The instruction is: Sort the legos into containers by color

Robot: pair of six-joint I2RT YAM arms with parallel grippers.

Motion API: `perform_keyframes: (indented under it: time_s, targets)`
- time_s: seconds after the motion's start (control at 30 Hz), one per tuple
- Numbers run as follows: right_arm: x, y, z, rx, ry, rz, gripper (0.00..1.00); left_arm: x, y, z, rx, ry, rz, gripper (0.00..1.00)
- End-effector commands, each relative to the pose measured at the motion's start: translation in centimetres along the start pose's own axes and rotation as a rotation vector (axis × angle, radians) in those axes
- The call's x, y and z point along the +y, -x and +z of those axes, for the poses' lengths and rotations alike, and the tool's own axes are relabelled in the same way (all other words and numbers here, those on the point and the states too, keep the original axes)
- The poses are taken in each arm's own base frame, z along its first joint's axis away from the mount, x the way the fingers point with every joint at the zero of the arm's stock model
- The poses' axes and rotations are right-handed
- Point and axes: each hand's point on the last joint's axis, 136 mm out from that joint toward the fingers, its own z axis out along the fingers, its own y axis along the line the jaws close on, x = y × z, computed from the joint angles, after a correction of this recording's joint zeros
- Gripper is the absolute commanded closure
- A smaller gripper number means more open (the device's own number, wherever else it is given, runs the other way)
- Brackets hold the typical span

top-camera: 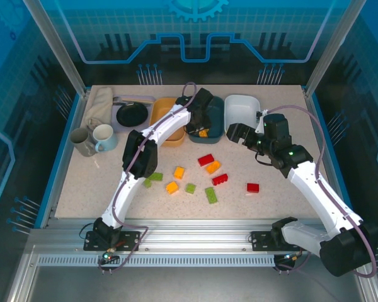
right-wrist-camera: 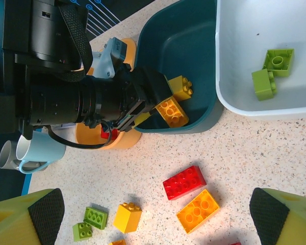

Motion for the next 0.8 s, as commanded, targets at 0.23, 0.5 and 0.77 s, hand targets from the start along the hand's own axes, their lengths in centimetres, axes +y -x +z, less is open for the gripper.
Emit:
perform_keyframes:
  time_s: [0.23,0.5,0.77]
  targets:
    - [-0.7,-0.4,-0.6,0.01,-0.016,0.01,0.04,-1.3,1.3,-3.2,-0.027,-0.047,-0.026,0.56]
    - [-1.0,-0.8,-0.9,0.027,-0.033,0.007,0.04,-1.0,2.1,-6.6,-0.067,-0.047,-0.051,0.59]
    - [-0.7,-1.1,-2.2,0.09,-0.08,-0.098,0.06,-0.6,2.7,-16.9,-0.174,-0.159,-0.026,0.49]
